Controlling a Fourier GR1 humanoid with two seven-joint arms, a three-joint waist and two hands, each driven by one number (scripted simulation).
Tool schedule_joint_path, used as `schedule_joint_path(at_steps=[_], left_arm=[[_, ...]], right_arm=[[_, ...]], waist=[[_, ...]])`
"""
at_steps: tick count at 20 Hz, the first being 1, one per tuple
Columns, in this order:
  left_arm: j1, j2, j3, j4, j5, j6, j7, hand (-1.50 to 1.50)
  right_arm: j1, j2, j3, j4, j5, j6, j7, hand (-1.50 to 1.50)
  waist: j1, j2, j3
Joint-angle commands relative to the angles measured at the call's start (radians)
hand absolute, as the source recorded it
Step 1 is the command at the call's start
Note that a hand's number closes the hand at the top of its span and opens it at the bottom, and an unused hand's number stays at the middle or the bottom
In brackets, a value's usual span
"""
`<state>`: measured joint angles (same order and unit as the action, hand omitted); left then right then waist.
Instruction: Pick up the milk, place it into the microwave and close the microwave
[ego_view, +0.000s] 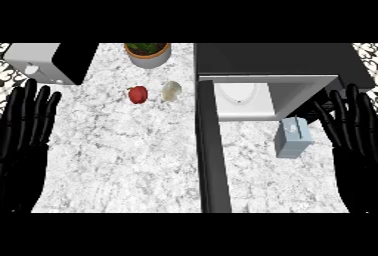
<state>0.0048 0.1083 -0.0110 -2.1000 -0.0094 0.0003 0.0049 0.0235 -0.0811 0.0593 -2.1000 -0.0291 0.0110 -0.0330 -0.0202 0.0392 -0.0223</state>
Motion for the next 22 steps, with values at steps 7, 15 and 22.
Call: schedule_joint_path(at_steps=[7, 15, 22], left_arm=[[0.028, -0.08, -0.037, -0.037, 0.019, 0.061, 0.123, -1.5], [0.258, -0.065, -0.018, -0.135, 0.083, -0.022, 0.029, -1.5], [0.375, -0.02, 0.082, -0.293, 0.212, -0.092, 0.082, -1.5]], right_arm=[[-0.229, -0.117, 0.076, 0.072, 0.011, 0.127, 0.3, -1.5], [-0.238, -0.086, 0.098, -0.049, 0.019, 0.122, 0.464, -1.5], [-0.183, -0.116, 0.049, -0.013, 0.084, 0.137, 0.42, -1.5]], waist=[[0.039, -0.042, 0.022], [0.025, -0.041, 0.022], [0.026, -0.041, 0.022]])
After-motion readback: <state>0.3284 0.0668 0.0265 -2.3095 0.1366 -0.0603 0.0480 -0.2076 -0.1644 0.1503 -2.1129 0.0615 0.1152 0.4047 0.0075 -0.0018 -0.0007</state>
